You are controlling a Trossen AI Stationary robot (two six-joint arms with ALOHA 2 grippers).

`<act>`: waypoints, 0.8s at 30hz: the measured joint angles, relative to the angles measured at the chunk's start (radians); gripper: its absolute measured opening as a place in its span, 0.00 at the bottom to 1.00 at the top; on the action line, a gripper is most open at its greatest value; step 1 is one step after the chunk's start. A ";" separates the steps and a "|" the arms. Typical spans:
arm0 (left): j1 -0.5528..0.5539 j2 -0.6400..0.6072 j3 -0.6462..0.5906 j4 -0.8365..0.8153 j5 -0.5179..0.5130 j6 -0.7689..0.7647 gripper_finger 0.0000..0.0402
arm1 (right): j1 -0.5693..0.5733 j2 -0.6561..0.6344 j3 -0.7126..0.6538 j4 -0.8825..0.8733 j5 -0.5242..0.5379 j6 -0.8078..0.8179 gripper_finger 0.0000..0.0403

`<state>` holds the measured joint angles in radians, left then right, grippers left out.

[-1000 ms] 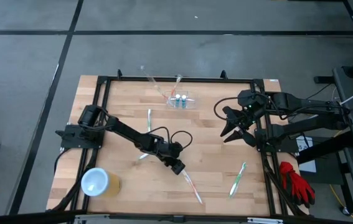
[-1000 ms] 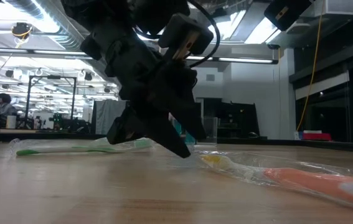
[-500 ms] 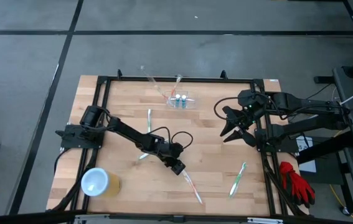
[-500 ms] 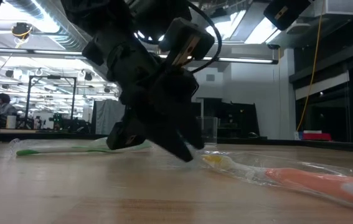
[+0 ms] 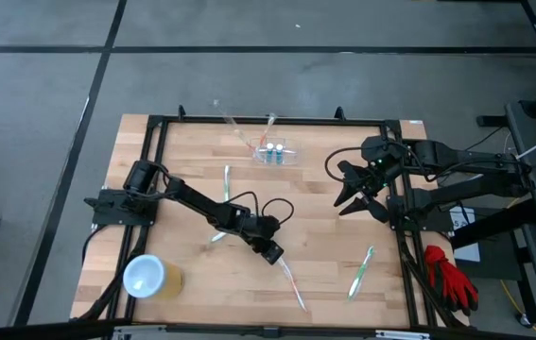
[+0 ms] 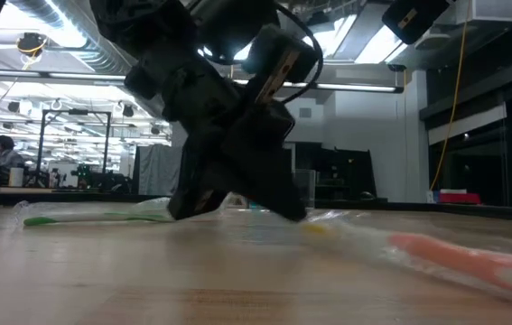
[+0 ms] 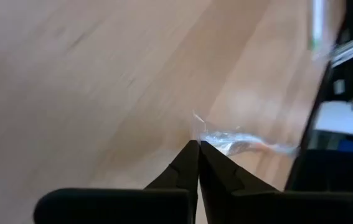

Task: Pick & Place toothbrushing station
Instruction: Put the orange toothbrush into the transparent organizer

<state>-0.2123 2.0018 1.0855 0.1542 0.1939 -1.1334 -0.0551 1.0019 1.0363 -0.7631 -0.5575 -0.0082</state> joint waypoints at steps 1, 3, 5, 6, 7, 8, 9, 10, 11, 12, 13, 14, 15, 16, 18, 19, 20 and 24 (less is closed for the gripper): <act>0.000 0.000 0.000 0.016 -0.010 -0.002 0.01 | 0.000 0.000 0.000 0.000 0.000 0.000 0.35; 0.000 0.000 0.000 0.038 -0.042 -0.007 0.01 | 0.000 0.000 0.000 0.000 0.000 0.000 0.35; 0.000 -0.007 -0.002 0.073 -0.082 -0.009 0.01 | 0.000 0.000 0.000 0.000 0.000 0.000 0.35; 0.001 -0.010 -0.001 0.097 -0.103 -0.010 0.01 | 0.000 0.000 0.000 0.001 0.000 0.000 0.35; 0.003 -0.014 -0.001 0.118 -0.119 -0.014 0.01 | 0.000 0.000 0.000 0.001 0.000 0.000 0.35; 0.005 -0.022 -0.001 0.119 -0.130 -0.014 0.01 | 0.000 0.000 0.000 0.003 0.000 0.000 0.35; 0.005 -0.028 -0.001 0.120 -0.145 -0.014 0.01 | 0.000 0.000 0.000 0.007 0.000 0.000 0.35; 0.005 -0.030 0.006 0.123 -0.160 -0.013 0.01 | 0.000 0.000 0.000 0.013 0.000 0.000 0.35; 0.005 -0.038 0.008 0.123 -0.175 -0.008 0.01 | 0.000 0.000 0.000 0.018 0.001 0.000 0.35; 0.005 -0.049 0.007 0.108 -0.188 -0.001 0.01 | 0.000 0.000 0.000 0.024 0.001 0.000 0.35; 0.006 -0.058 0.007 0.114 -0.202 0.002 0.01 | 0.000 0.000 0.000 0.035 0.006 0.000 0.35; 0.008 -0.069 0.008 0.113 -0.220 0.003 0.01 | 0.000 0.000 0.000 0.043 0.015 -0.001 0.35; 0.010 -0.082 0.008 0.099 -0.232 0.009 0.01 | 0.000 0.000 0.000 0.045 0.022 -0.001 0.35; 0.013 -0.096 0.007 0.090 -0.246 0.017 0.01 | 0.000 0.000 0.000 0.051 0.026 -0.001 0.35; 0.024 -0.125 0.007 0.083 -0.283 0.036 0.01 | 0.000 0.000 0.000 0.066 0.028 -0.001 0.35; 0.030 -0.145 0.007 0.074 -0.302 0.048 0.01 | 0.000 0.000 0.000 0.072 0.031 -0.001 0.35; 0.037 -0.168 0.007 0.057 -0.322 0.066 0.01 | 0.000 0.000 0.000 0.080 0.035 -0.001 0.35; 0.071 -0.272 0.007 -0.023 -0.408 0.144 0.01 | 0.000 0.000 0.000 0.100 0.052 -0.002 0.35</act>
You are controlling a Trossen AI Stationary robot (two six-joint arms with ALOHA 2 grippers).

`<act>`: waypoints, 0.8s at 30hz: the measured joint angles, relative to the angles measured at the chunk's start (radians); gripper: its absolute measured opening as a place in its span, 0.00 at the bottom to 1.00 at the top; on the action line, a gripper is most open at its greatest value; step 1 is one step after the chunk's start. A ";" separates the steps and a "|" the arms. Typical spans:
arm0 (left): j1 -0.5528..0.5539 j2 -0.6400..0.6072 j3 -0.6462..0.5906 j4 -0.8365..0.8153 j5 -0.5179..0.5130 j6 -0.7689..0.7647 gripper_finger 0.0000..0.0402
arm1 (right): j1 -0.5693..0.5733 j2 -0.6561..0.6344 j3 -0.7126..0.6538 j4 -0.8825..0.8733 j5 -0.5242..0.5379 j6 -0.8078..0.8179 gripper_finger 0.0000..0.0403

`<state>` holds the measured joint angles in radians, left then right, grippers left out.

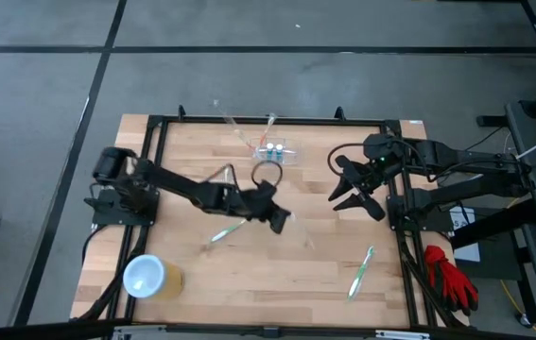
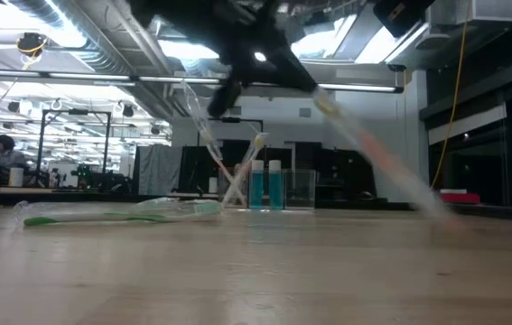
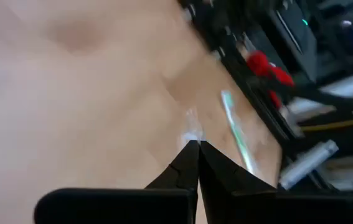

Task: Pick & Place toothbrushing station
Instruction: Put the orange toothbrush into the transparent organizer

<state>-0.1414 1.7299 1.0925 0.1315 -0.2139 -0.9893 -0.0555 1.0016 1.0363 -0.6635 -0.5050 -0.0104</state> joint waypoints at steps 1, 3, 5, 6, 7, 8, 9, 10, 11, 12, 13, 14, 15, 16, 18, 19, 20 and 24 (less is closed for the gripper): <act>0.010 -0.027 0.000 -0.022 -0.024 0.020 0.01 | 0.000 0.000 0.000 0.005 0.002 -0.001 0.35; 0.031 -0.094 0.001 -0.107 -0.062 0.058 0.01 | 0.000 0.000 0.000 0.012 0.011 -0.002 0.35; 0.053 -0.155 0.001 -0.176 -0.093 0.091 0.01 | 0.000 0.000 0.000 0.025 0.022 -0.002 0.35; 0.065 -0.185 0.001 -0.219 -0.109 0.107 0.01 | -0.001 0.000 0.000 0.026 0.023 -0.002 0.35; 0.076 -0.213 0.001 -0.259 -0.121 0.122 0.01 | -0.002 0.000 0.000 0.029 0.025 -0.002 0.35; 0.087 -0.238 0.000 -0.284 -0.134 0.139 0.01 | -0.003 0.000 0.000 0.036 0.028 -0.004 0.35; 0.101 -0.262 0.000 -0.299 -0.147 0.156 0.01 | -0.005 0.000 0.000 0.039 0.030 -0.004 0.35; 0.114 -0.288 0.001 -0.317 -0.156 0.173 0.01 | -0.008 0.000 0.000 0.044 0.032 -0.005 0.35; 0.129 -0.310 0.001 -0.337 -0.164 0.190 0.01 | -0.010 0.000 0.000 0.048 0.042 -0.005 0.35; 0.146 -0.329 0.000 -0.338 -0.166 0.208 0.01 | -0.010 0.000 0.000 0.052 0.055 -0.005 0.35; 0.163 -0.348 0.001 -0.344 -0.166 0.222 0.01 | -0.010 0.000 0.000 0.055 0.067 -0.005 0.35; 0.182 -0.366 0.001 -0.360 -0.167 0.238 0.01 | -0.010 0.000 0.000 0.059 0.076 -0.005 0.35; 0.200 -0.382 0.000 -0.360 -0.166 0.251 0.01 | -0.010 0.000 0.000 0.069 0.085 -0.006 0.35; 0.219 -0.397 0.000 -0.357 -0.162 0.264 0.01 | -0.010 0.000 0.000 0.079 0.095 -0.009 0.35; 0.257 -0.428 0.000 -0.359 -0.147 0.285 0.01 | -0.010 0.000 0.000 0.100 0.115 -0.009 0.35; 0.275 -0.441 0.000 -0.358 -0.142 0.293 0.01 | -0.010 0.000 0.000 0.115 0.124 -0.009 0.35; 0.294 -0.451 0.000 -0.353 -0.137 0.303 0.01 | -0.010 0.000 0.000 0.124 0.136 -0.008 0.35; 0.368 -0.479 0.001 -0.339 -0.098 0.345 0.01 | -0.010 0.000 0.000 0.168 0.186 0.000 0.35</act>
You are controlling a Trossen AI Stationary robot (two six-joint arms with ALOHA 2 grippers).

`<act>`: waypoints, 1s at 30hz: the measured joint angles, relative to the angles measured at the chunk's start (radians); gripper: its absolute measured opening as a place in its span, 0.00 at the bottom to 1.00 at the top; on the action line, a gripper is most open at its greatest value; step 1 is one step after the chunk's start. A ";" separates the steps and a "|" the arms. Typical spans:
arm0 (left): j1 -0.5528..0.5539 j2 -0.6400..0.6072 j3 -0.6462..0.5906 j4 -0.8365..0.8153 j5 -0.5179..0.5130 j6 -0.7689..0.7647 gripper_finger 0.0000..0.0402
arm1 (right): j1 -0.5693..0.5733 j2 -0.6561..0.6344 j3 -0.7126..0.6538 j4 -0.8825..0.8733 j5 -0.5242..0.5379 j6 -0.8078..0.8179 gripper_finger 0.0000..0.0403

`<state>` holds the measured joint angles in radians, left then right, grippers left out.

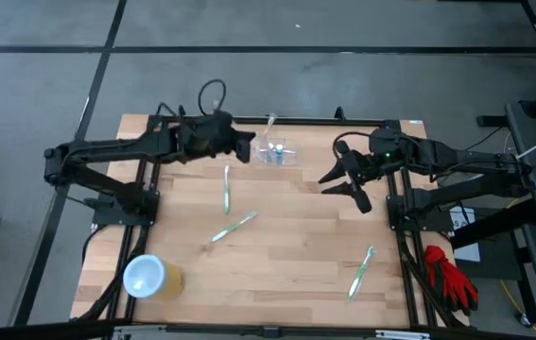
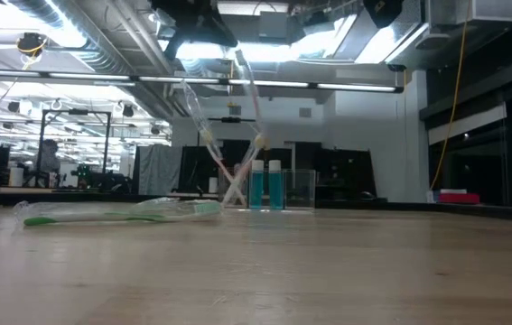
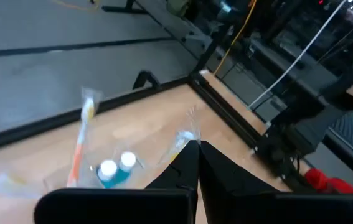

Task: Pick & Place toothbrushing station
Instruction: Put the orange toothbrush into the transparent organizer

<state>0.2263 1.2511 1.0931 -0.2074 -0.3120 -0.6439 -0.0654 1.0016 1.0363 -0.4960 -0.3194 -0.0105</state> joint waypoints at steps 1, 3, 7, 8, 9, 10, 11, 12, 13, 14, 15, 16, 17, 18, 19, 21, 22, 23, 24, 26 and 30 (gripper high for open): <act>0.020 0.000 0.000 0.001 0.020 0.009 0.01 | 0.000 0.000 0.000 0.010 0.016 0.004 0.35; 0.056 0.004 0.000 -0.006 0.065 0.023 0.01 | 0.000 0.000 0.000 0.032 0.046 0.014 0.35; 0.100 0.020 0.000 -0.001 0.104 0.056 0.01 | -0.001 0.000 0.000 0.054 0.095 0.019 0.35; 0.108 0.024 0.000 0.002 0.109 0.063 0.01 | -0.001 0.000 0.000 0.055 0.103 0.019 0.35; 0.116 0.025 0.000 0.004 0.117 0.069 0.00 | -0.001 0.000 0.000 0.055 0.113 0.021 0.35; 0.125 0.028 0.000 0.009 0.128 0.074 0.00 | -0.001 0.000 0.000 0.055 0.121 0.021 0.35; 0.133 0.029 0.000 0.014 0.138 0.076 0.01 | -0.001 0.000 0.000 0.055 0.130 0.021 0.35; 0.142 0.031 0.000 0.014 0.147 0.081 0.01 | -0.001 0.000 0.000 0.055 0.140 0.021 0.35; 0.149 0.033 0.000 0.012 0.151 0.083 0.01 | -0.001 0.000 0.000 0.055 0.150 0.021 0.35; 0.155 0.036 0.000 0.012 0.154 0.088 0.01 | -0.001 0.000 0.000 0.055 0.156 0.021 0.35; 0.160 0.038 0.000 0.012 0.156 0.090 0.00 | -0.001 0.000 0.000 0.055 0.162 0.021 0.35; 0.166 0.040 0.000 0.012 0.157 0.091 0.00 | -0.001 0.000 0.000 0.055 0.169 0.021 0.35; 0.173 0.041 0.000 0.009 0.159 0.091 0.01 | -0.001 0.000 0.000 0.055 0.174 0.021 0.35; 0.180 0.041 0.000 0.007 0.170 0.093 0.01 | -0.001 0.000 0.000 0.056 0.174 0.021 0.35; 0.187 0.041 0.000 0.007 0.178 0.098 0.01 | -0.001 0.000 0.000 0.055 0.174 0.021 0.35; 0.197 0.048 0.000 0.011 0.181 0.100 0.00 | -0.001 0.000 0.000 0.056 0.177 0.021 0.35; 0.201 0.052 0.000 0.009 0.183 0.101 0.00 | -0.001 0.000 0.000 0.055 0.182 0.021 0.35; 0.206 0.056 0.000 0.005 0.189 0.105 0.01 | -0.001 0.000 0.000 0.055 0.184 0.021 0.35; 0.211 0.060 0.000 0.006 0.199 0.108 0.01 | -0.001 0.000 0.000 0.055 0.190 0.021 0.35; 0.217 0.071 0.000 0.012 0.221 0.108 0.01 | -0.001 0.000 0.000 0.056 0.199 0.021 0.35; 0.221 0.095 -0.001 0.008 0.235 0.107 0.01 | -0.001 0.000 0.000 0.055 0.200 0.020 0.35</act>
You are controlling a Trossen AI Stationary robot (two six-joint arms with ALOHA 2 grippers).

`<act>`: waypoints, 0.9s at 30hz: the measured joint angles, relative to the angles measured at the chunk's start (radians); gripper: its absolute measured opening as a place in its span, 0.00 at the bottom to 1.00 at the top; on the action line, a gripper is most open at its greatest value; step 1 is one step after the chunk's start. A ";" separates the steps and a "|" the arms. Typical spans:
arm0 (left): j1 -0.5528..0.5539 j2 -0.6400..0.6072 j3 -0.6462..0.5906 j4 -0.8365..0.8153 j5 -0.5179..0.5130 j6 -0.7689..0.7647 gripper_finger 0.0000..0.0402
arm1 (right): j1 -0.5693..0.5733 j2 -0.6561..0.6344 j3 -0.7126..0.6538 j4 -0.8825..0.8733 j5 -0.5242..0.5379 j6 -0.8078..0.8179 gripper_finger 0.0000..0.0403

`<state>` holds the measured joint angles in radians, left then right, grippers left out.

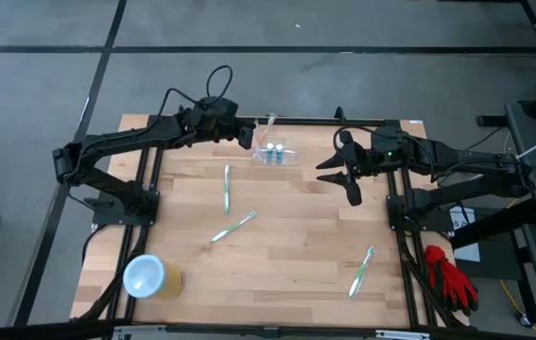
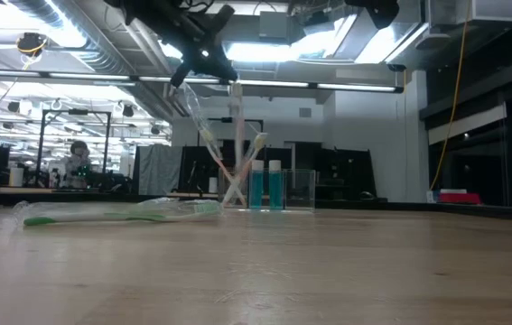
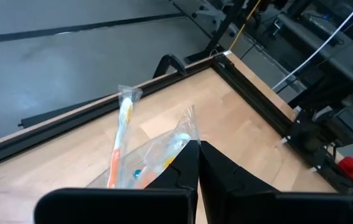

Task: Pick & Place toothbrushing station
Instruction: Put the orange toothbrush into the transparent organizer, then put the middle green toothbrush into the transparent organizer

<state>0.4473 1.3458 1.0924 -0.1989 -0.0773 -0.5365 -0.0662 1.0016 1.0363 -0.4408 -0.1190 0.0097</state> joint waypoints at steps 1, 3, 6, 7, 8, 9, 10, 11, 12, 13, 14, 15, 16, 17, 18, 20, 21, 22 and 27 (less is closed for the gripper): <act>0.000 0.004 0.000 0.002 0.001 0.000 0.01 | 0.000 0.000 0.000 0.000 0.000 0.000 0.35; 0.000 0.015 0.000 0.001 0.001 0.000 0.01 | 0.000 0.000 0.000 0.000 0.000 0.000 0.35; 0.000 0.032 0.000 0.001 0.002 0.003 0.01 | 0.000 0.000 0.000 0.000 0.000 0.001 0.35; 0.000 0.038 0.000 -0.001 0.003 0.004 0.01 | 0.000 0.000 0.000 0.000 0.000 0.001 0.35; 0.000 0.044 0.000 -0.005 0.003 0.004 0.01 | 0.000 0.000 0.000 0.000 0.000 0.002 0.35; 0.000 0.049 0.000 -0.004 0.003 0.004 0.01 | 0.000 0.000 0.000 0.000 0.000 0.002 0.35; 0.000 0.052 0.000 -0.005 0.003 0.003 0.01 | 0.000 0.000 0.000 0.000 0.000 0.002 0.35; 0.000 0.054 0.000 -0.005 0.003 0.003 0.01 | 0.000 0.000 0.000 0.000 0.000 0.002 0.35; 0.000 0.056 0.000 -0.002 0.003 0.003 0.01 | 0.000 0.000 0.000 0.000 0.000 0.002 0.35; 0.000 0.058 0.000 -0.002 0.003 0.003 0.01 | 0.000 0.000 0.000 0.000 0.000 0.002 0.35; 0.000 0.058 0.000 -0.002 0.003 0.003 0.01 | 0.000 0.000 0.000 0.000 0.000 0.002 0.35; 0.000 0.058 0.000 -0.002 0.002 0.004 0.01 | 0.000 0.000 0.000 0.000 0.000 0.002 0.35; 0.000 0.058 0.000 -0.001 0.002 0.004 0.01 | 0.000 0.000 0.000 0.000 0.000 0.002 0.35; 0.000 0.058 0.000 -0.001 0.002 0.003 0.01 | 0.000 0.000 0.000 0.000 0.000 0.002 0.35; 0.000 0.058 0.000 -0.002 0.002 -0.002 0.02 | 0.000 0.000 0.000 0.000 0.000 0.002 0.35; 0.002 0.058 0.000 -0.003 0.002 -0.014 0.04 | 0.000 0.000 0.000 0.000 0.000 0.003 0.35; 0.005 0.058 0.000 -0.003 0.001 -0.021 0.06 | 0.000 0.000 0.000 -0.001 0.000 0.003 0.35; 0.006 0.058 0.000 -0.003 0.001 -0.023 0.08 | 0.000 0.000 0.000 0.000 0.000 0.004 0.35; 0.007 0.058 0.000 -0.025 -0.001 -0.020 0.23 | 0.000 0.000 0.000 0.000 0.000 0.008 0.35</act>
<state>0.4546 1.4036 1.0924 -0.2238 -0.0786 -0.5564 -0.0662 1.0016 1.0363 -0.4412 -0.1192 0.0181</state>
